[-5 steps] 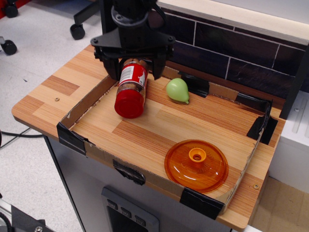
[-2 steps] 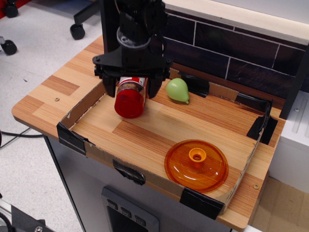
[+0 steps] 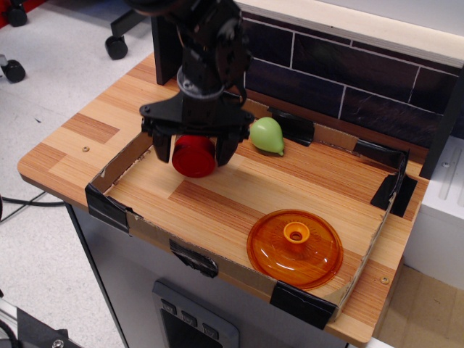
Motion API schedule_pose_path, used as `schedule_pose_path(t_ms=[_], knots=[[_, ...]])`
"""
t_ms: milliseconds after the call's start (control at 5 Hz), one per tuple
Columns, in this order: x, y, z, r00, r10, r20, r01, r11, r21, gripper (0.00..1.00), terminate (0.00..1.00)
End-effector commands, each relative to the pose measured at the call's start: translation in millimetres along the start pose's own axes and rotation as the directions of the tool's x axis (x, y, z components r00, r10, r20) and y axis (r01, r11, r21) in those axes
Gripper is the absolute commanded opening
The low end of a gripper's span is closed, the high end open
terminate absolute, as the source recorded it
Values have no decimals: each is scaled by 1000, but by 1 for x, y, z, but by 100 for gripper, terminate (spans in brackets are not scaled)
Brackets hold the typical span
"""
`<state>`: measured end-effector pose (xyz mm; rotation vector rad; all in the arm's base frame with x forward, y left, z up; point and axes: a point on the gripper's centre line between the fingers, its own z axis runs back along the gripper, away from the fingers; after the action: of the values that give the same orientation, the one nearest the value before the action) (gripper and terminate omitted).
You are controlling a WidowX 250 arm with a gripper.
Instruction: Upright basil bottle
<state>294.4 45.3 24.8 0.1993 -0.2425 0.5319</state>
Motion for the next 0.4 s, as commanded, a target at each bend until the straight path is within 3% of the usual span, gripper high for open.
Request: schedule_pose_path(t_ms=[0, 200], knots=[[1, -1, 1, 1000, -3, 17, 3, 1000, -9, 100, 0], [3, -2, 1, 1000, -3, 19, 3, 1000, -12, 0, 0]])
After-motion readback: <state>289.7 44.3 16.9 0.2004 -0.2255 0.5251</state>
